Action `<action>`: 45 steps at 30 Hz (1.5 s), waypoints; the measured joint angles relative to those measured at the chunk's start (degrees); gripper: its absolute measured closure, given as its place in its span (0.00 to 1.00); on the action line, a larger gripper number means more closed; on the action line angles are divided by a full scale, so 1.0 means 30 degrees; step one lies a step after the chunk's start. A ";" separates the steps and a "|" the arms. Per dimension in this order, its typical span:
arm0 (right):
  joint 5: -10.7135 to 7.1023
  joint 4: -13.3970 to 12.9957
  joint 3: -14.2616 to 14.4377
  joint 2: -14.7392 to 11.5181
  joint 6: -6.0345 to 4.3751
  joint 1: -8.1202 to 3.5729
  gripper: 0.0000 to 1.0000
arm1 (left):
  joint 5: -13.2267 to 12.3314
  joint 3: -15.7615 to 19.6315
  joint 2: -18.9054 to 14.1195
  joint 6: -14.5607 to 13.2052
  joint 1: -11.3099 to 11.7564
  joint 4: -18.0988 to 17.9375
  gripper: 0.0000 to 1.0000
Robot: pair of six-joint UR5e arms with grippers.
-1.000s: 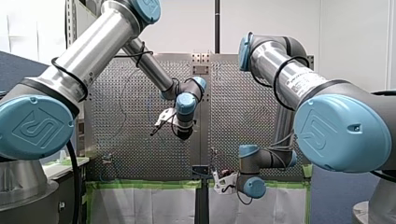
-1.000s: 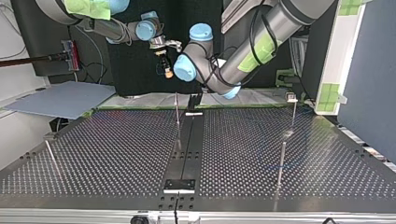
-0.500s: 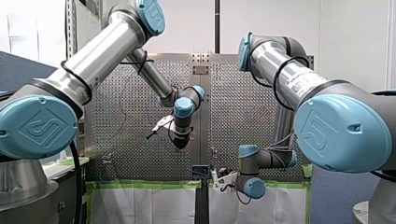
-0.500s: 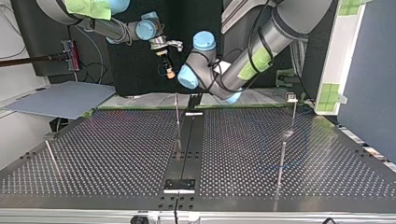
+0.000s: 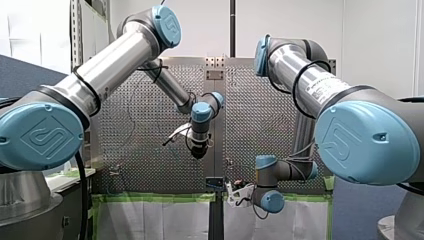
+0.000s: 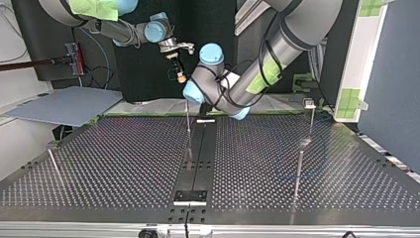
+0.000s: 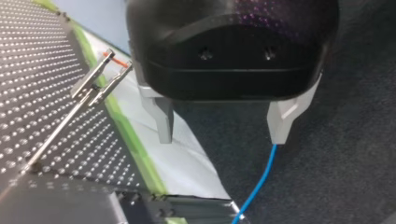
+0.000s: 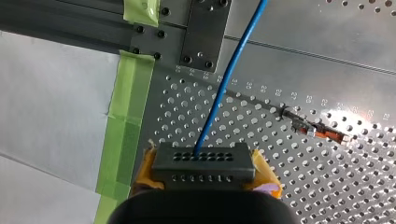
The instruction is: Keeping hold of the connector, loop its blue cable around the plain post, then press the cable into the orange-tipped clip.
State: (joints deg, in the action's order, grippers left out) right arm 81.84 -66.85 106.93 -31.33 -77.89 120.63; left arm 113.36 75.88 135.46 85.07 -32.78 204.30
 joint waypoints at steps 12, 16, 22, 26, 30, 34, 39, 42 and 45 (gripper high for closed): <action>0.0399 0.0014 -0.0078 -0.0005 -0.0025 0.0030 1.00 | -0.0438 -0.1808 0.1914 -0.0173 -0.0318 0.2136 0.00; 0.0405 0.0016 -0.0105 -0.0004 0.0008 0.0051 1.00 | -0.0889 -0.2483 0.2337 -0.0112 -0.0370 0.2812 0.00; 0.0425 0.0013 -0.0150 -0.0003 0.0083 0.0100 1.00 | -0.1195 -0.3051 0.2453 0.0123 -0.0301 0.3876 0.00; 0.0516 0.0015 -0.0183 -0.0004 0.0105 0.0111 1.00 | -0.1482 -0.3098 0.2456 0.0289 -0.0249 0.4527 0.00; 0.0569 0.0015 -0.0192 -0.0004 0.0135 0.0116 1.00 | -0.1567 -0.3113 0.2462 0.0329 -0.0201 0.4400 0.00; 0.0601 0.0014 -0.0201 -0.0004 0.0189 0.0123 1.00 | -0.1952 -0.3210 0.2470 0.0287 -0.0207 0.3800 0.00; 0.0622 0.0005 -0.0205 -0.0004 0.0235 0.0172 1.00 | -0.2705 -0.3280 0.2468 0.0285 -0.0164 0.2859 0.00; 0.0635 -0.0004 -0.0205 -0.0004 0.0260 0.0229 1.00 | -0.2756 -0.3328 0.2570 0.0301 -0.0093 0.2346 0.00; 0.0639 0.0004 -0.0206 -0.0003 0.0336 0.0297 1.00 | -0.2585 -0.3573 0.2925 0.0249 -0.0104 0.2251 0.00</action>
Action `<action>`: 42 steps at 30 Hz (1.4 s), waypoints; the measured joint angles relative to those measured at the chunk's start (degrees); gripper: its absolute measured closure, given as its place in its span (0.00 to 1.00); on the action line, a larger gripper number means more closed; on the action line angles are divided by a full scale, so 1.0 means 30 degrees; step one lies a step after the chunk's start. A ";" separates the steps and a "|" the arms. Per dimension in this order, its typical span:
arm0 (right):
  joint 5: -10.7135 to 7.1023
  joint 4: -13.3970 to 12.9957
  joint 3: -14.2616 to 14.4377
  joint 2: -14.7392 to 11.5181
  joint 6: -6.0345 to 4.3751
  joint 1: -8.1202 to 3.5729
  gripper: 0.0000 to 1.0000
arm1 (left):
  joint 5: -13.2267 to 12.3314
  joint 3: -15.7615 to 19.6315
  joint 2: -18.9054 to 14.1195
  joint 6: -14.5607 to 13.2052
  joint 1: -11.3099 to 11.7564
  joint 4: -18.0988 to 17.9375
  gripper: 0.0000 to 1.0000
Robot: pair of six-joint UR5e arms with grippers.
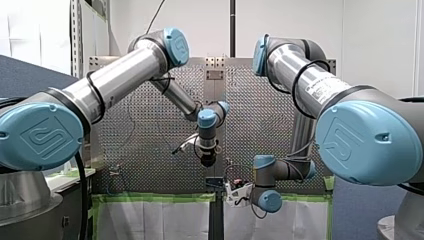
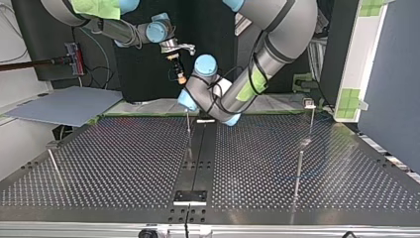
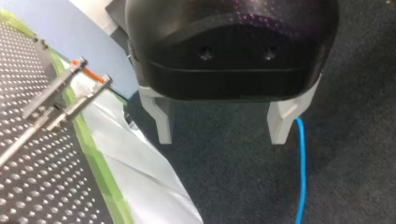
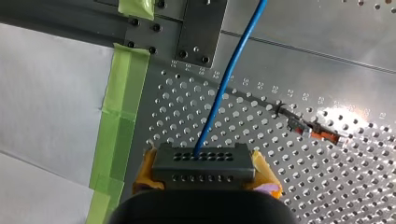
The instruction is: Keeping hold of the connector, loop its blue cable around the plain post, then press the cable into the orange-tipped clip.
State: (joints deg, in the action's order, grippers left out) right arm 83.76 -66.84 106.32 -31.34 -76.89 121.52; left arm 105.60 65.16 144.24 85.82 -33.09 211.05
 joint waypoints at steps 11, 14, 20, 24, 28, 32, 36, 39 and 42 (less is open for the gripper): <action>0.0021 0.0013 0.0001 0.0000 0.0101 0.0184 1.00 | 0.0470 -0.0475 0.1604 0.0074 0.0135 0.0010 0.00; 0.0028 0.0011 0.0001 0.0000 0.0104 0.0207 1.00 | 0.0501 -0.0323 0.1776 0.0050 0.0159 -0.0087 0.00; 0.0032 0.0011 0.0000 -0.0003 0.0105 0.0209 1.00 | 0.0437 -0.0093 0.2291 -0.0031 0.0178 -0.0607 0.00; 0.0032 0.0010 0.0001 -0.0003 0.0104 0.0224 1.00 | 0.0497 -0.0018 0.2473 -0.0035 0.0183 -0.0942 0.00; 0.0032 0.0002 0.0001 -0.0002 0.0110 0.0233 1.00 | 0.0613 0.0024 0.2842 -0.0073 0.0184 -0.1171 0.00; 0.0032 0.0016 0.0000 0.0001 0.0170 0.0250 1.00 | 0.0701 0.0033 0.3298 -0.0055 0.0216 -0.1707 0.00; 0.0053 0.0032 -0.0001 0.0000 0.0210 0.0258 1.00 | 0.0881 0.0060 0.3545 0.0096 0.0327 -0.2236 0.00; 0.0114 0.0043 0.0003 -0.0001 0.0218 0.0260 1.00 | 0.1011 0.0223 0.3602 0.0207 0.0459 -0.2583 0.00; 0.0138 0.0058 0.0002 0.0000 0.0221 0.0260 1.00 | 0.1064 0.0588 0.3731 0.0223 0.0651 -0.2895 0.00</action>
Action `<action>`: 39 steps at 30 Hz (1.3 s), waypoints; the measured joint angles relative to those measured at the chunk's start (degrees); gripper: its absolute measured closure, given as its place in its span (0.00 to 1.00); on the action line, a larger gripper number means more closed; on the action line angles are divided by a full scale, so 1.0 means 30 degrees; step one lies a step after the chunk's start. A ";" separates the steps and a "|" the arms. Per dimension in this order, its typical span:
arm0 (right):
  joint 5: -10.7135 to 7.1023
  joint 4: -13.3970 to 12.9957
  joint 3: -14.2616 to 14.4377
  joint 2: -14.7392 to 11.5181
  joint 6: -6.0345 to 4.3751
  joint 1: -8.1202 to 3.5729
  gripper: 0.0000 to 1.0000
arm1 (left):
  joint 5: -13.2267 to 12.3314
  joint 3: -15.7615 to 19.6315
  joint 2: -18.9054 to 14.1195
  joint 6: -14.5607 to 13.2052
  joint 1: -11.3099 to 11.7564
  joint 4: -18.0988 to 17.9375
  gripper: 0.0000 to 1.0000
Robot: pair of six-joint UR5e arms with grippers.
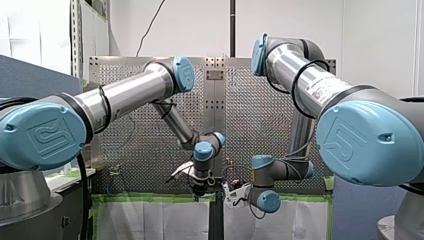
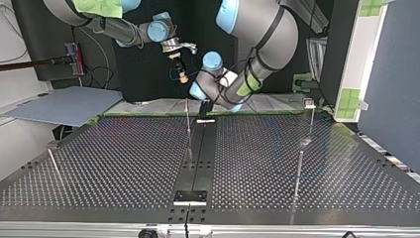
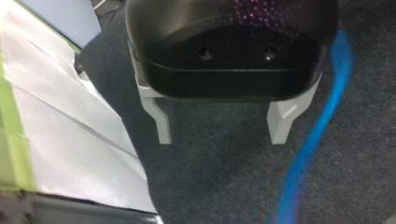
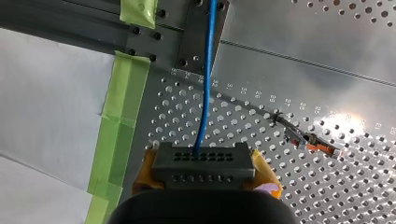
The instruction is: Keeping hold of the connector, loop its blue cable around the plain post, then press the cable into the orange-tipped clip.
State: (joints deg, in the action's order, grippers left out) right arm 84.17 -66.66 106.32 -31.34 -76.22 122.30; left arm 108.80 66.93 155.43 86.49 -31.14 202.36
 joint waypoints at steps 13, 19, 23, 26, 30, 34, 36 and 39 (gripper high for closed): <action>0.0082 0.0022 -0.0001 0.0002 0.0049 0.0001 1.00 | -0.0086 0.0238 0.1430 -0.0187 0.0558 -0.0967 0.00; 0.0102 0.0045 -0.0001 -0.0002 0.0085 0.0006 1.00 | -0.0255 0.0234 0.1455 -0.0182 0.0663 -0.1096 0.00; 0.0147 0.0063 -0.0003 -0.0003 0.0108 0.0005 1.00 | -0.0614 0.0268 0.1458 -0.0154 0.0676 -0.1179 0.00; 0.0162 0.0089 -0.0011 -0.0002 0.0115 0.0004 1.00 | -0.1079 0.0292 0.1461 -0.0185 0.0687 -0.1195 0.00; 0.0296 0.0142 -0.0026 -0.0003 0.0146 0.0002 1.00 | -0.1767 0.0466 0.1465 -0.0521 0.0687 -0.0965 0.00; 0.0399 0.0154 -0.0045 -0.0003 0.0265 -0.0042 1.00 | -0.2484 0.0861 0.1469 -0.1157 0.0741 -0.0367 0.00; 0.0414 0.0161 -0.0070 -0.0003 0.0295 -0.0069 1.00 | -0.2912 0.1168 0.1472 -0.1576 0.0775 0.0045 0.00; 0.0425 0.0261 -0.0155 -0.0003 0.0330 -0.0101 1.00 | -0.3528 0.1520 0.1467 -0.2186 0.0814 0.0648 0.00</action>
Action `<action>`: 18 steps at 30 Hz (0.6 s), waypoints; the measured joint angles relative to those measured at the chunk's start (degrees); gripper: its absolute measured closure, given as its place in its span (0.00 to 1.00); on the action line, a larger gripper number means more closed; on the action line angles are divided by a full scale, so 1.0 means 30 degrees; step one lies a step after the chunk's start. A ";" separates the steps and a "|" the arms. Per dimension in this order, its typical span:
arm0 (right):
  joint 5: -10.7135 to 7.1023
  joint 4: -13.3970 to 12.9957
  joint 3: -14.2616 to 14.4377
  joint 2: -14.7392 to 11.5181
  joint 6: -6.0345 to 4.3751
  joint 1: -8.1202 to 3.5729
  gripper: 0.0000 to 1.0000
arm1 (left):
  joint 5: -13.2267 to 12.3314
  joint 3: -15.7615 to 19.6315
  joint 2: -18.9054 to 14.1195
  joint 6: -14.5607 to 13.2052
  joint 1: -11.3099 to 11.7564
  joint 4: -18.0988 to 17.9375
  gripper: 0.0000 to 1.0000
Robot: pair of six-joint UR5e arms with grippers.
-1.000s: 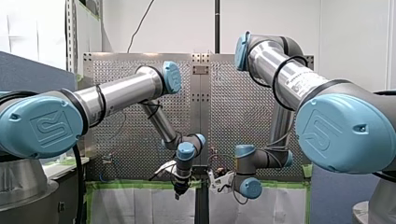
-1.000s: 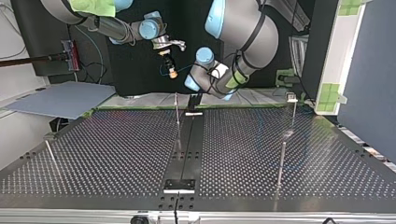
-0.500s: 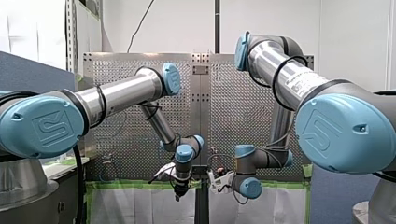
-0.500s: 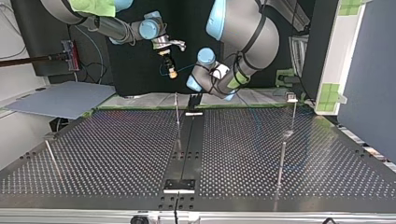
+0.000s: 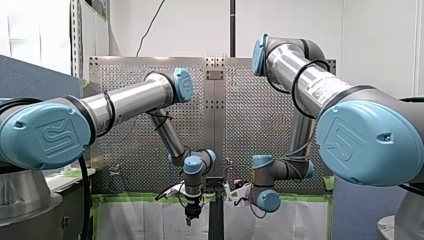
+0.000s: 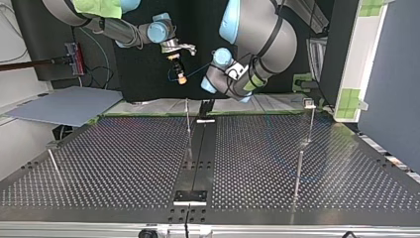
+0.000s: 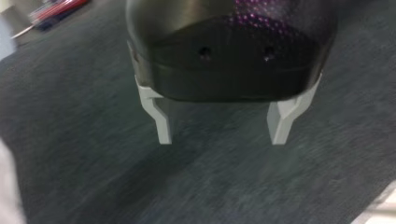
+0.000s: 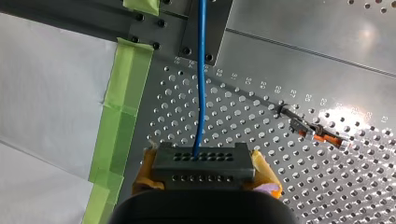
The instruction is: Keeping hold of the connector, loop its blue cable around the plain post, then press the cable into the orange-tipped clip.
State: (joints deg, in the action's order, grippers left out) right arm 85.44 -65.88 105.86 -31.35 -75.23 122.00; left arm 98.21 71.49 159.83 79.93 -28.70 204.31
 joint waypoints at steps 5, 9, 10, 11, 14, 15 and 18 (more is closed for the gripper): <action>0.0161 0.0216 -0.0089 0.0001 0.0047 -0.0070 1.00 | -0.0334 0.0188 -0.0003 -0.0439 0.0028 0.0709 0.00; 0.0218 0.0292 -0.0135 0.0000 0.0051 -0.0140 1.00 | -0.0135 0.0193 -0.0013 -0.0502 -0.0029 0.1171 0.00; 0.0223 0.0332 -0.0157 0.0001 0.0051 -0.0161 1.00 | -0.0112 0.0193 -0.0015 -0.0508 -0.0057 0.1251 0.00; 0.0225 0.0364 -0.0175 0.0000 0.0051 -0.0177 1.00 | -0.0094 0.0196 -0.0012 -0.0509 -0.0098 0.1328 0.00; 0.0230 0.0427 -0.0227 0.0001 0.0051 -0.0196 1.00 | -0.0103 0.0209 -0.0026 -0.0512 -0.0183 0.1419 0.00; 0.0230 0.0436 -0.0237 0.0001 0.0052 -0.0195 1.00 | -0.0106 0.0210 -0.0028 -0.0512 -0.0197 0.1430 0.00; 0.0231 0.0463 -0.0248 0.0005 0.0051 -0.0200 1.00 | -0.0101 0.0211 -0.0018 -0.0503 -0.0234 0.1434 0.00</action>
State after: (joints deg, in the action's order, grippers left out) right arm 86.14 -64.49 105.12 -31.33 -75.08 121.40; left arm 97.91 72.12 159.78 78.42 -29.40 208.61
